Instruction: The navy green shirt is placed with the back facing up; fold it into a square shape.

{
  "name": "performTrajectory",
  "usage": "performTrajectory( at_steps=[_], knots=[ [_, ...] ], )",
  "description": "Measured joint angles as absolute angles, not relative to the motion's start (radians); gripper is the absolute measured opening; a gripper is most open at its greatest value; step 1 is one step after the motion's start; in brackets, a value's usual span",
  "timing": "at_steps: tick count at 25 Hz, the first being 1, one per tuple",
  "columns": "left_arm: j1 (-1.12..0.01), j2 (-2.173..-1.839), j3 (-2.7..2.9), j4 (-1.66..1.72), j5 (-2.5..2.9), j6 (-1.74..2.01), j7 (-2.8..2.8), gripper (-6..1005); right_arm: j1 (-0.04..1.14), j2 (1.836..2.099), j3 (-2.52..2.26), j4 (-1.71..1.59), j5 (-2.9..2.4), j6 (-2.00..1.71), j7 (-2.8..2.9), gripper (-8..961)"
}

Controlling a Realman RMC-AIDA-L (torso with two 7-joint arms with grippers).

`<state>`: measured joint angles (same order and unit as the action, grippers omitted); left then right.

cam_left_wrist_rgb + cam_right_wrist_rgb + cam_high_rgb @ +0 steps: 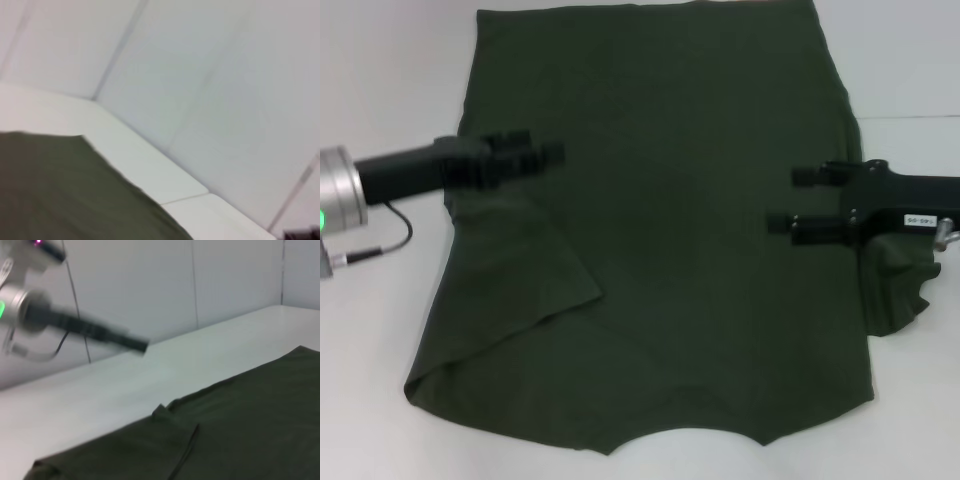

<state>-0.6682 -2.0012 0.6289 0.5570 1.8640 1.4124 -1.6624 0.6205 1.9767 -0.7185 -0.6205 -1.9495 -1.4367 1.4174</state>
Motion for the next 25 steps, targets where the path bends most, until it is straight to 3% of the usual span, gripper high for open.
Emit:
performTrajectory(
  at_steps=[2,12,25],
  knots=[
    [-0.635,-2.016,0.629,0.543,1.846,1.453,-1.519,769,0.624,1.969,-0.700,-0.621,-1.950,-1.454,1.468,880],
    [-0.544,-2.067,0.640,0.477,1.838,1.547,-1.173,763,0.659,1.898,-0.699,-0.769,-2.051,-1.553,2.038,878],
    [-0.539,-2.072,0.646,0.459,1.858,1.538,-1.114,762,0.660,1.864,-0.541,-0.875,-2.398,-1.644,2.528,877]
  ],
)
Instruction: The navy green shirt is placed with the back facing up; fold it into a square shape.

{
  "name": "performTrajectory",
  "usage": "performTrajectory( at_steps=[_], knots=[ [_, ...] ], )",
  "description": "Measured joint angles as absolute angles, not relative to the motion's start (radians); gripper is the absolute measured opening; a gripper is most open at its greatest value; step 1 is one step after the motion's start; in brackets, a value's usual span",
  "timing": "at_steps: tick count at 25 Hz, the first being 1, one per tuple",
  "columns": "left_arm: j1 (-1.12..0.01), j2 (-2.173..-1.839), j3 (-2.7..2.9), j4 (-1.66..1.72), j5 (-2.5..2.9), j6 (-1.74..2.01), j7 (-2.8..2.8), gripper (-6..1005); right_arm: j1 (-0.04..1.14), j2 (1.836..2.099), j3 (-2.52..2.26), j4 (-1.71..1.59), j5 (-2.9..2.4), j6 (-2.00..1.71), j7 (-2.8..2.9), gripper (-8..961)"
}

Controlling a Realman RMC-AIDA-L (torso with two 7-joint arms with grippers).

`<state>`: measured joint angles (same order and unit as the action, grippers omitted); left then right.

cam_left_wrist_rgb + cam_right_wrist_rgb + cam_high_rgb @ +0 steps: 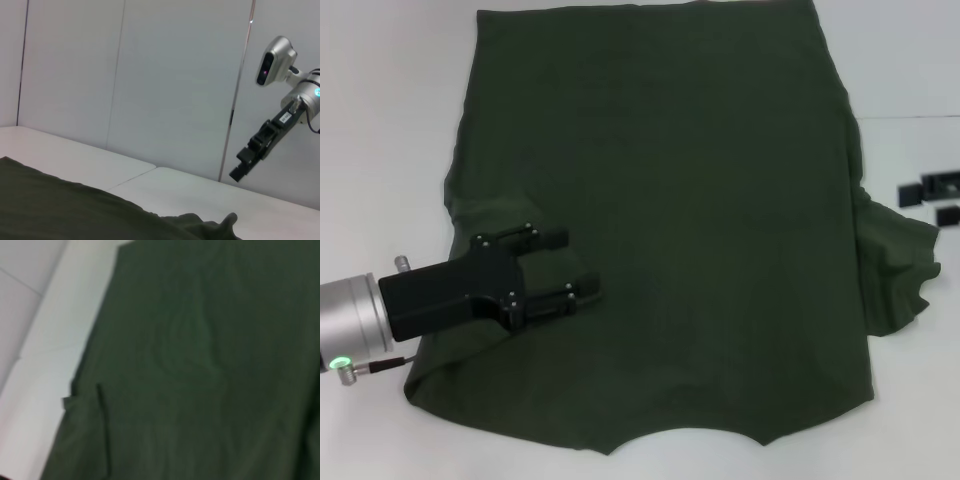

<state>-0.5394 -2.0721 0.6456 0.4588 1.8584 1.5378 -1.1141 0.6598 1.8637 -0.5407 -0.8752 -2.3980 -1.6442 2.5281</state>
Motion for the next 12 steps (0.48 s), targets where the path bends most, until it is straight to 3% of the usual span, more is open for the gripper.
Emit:
performTrajectory(
  at_steps=[12],
  knots=[
    [-0.552,-2.072,0.679,0.466,1.864,1.533,-1.108,763,0.606,1.852,-0.497,-0.845,-2.491,-1.580,2.540,875]
  ],
)
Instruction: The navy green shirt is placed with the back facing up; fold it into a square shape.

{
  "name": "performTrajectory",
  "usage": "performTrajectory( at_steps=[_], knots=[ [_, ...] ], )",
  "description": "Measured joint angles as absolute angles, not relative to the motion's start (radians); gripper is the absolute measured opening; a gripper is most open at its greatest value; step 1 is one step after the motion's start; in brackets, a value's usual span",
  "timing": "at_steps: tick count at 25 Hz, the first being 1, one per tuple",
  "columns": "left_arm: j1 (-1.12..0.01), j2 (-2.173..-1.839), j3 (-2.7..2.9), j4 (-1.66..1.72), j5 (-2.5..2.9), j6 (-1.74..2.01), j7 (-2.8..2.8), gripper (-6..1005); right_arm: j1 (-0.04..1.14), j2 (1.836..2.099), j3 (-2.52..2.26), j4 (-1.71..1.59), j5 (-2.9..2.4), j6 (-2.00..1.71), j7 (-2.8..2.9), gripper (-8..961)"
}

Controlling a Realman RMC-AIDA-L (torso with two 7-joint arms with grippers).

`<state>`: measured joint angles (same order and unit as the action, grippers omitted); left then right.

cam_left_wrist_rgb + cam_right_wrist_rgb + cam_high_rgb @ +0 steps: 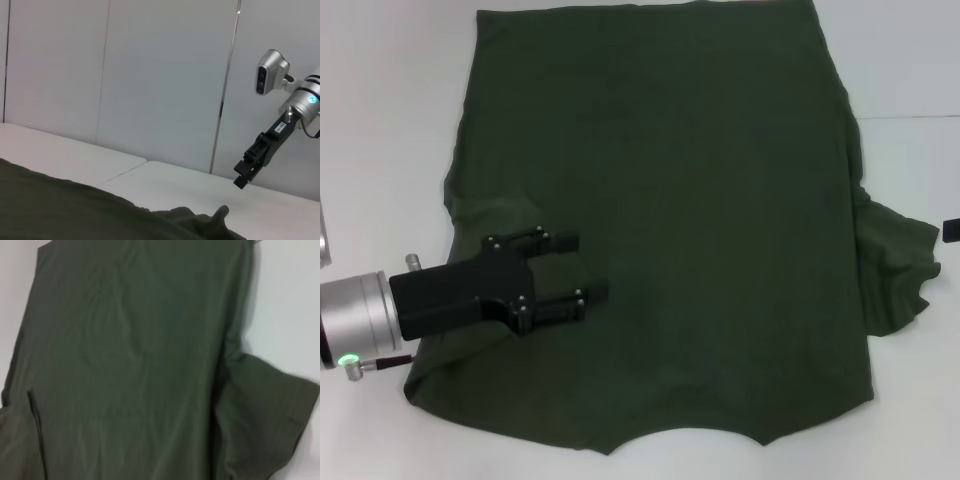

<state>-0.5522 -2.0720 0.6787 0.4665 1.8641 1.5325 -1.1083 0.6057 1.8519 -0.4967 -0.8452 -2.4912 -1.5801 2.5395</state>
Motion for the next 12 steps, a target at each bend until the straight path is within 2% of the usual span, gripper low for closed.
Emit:
performTrajectory(
  at_steps=[7,12],
  knots=[
    [-0.557,-2.072,0.681,0.468,1.864,1.503,-1.111,763,0.625,1.829,-0.508,-0.697,-2.493,-1.480,2.496,874],
    [-0.561,-2.072,0.681,0.465,1.864,1.491,-1.114,762,0.634,1.826,-0.524,-0.648,-2.493,-1.425,2.482,873]
  ],
)
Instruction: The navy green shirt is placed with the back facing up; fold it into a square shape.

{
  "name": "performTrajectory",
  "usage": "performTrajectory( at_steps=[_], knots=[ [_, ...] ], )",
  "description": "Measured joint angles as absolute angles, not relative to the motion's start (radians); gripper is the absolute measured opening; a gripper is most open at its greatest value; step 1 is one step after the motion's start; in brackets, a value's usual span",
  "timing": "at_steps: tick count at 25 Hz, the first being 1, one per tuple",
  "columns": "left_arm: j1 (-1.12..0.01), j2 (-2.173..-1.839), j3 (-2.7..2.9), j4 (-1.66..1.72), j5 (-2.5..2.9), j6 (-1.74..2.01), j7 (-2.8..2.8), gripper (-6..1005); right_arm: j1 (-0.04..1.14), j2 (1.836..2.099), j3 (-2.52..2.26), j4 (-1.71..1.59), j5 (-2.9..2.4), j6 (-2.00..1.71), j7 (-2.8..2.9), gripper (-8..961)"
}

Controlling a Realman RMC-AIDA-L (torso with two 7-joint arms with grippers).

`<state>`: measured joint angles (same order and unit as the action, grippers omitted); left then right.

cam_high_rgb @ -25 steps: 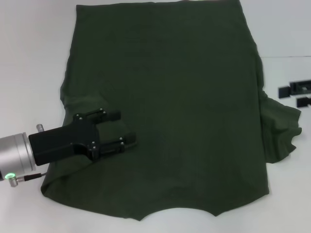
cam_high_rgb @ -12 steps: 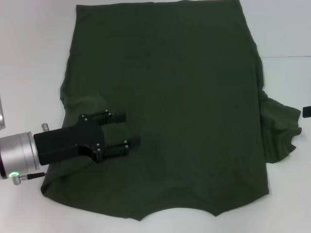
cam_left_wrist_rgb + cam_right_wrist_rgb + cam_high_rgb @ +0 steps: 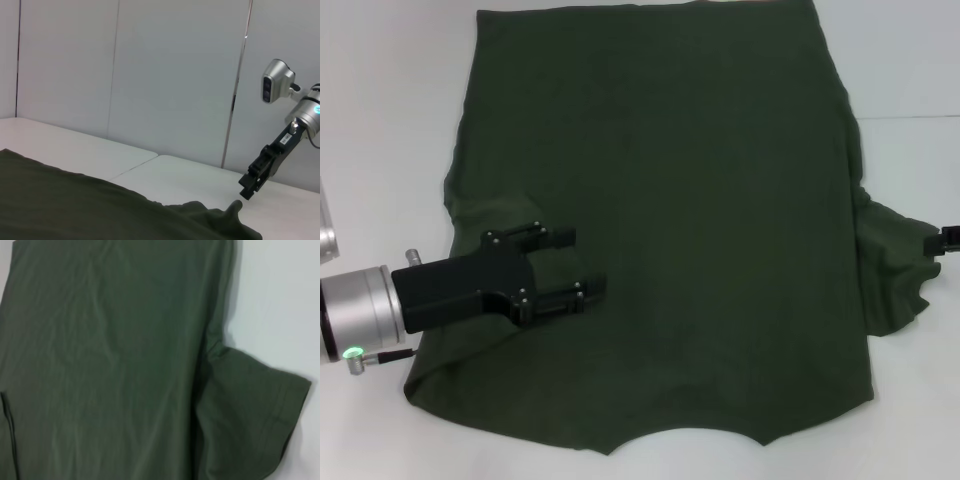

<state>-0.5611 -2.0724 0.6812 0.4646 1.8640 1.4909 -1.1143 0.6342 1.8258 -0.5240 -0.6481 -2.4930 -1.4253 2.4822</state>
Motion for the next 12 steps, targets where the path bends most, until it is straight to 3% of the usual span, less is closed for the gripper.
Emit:
performTrajectory(
  at_steps=[12],
  knots=[
    [-0.570,-2.072,0.681,0.463,1.864,1.485,-1.116,763,0.667,1.835,-0.529,-0.577,-2.493,-1.362,2.466,872]
  ],
)
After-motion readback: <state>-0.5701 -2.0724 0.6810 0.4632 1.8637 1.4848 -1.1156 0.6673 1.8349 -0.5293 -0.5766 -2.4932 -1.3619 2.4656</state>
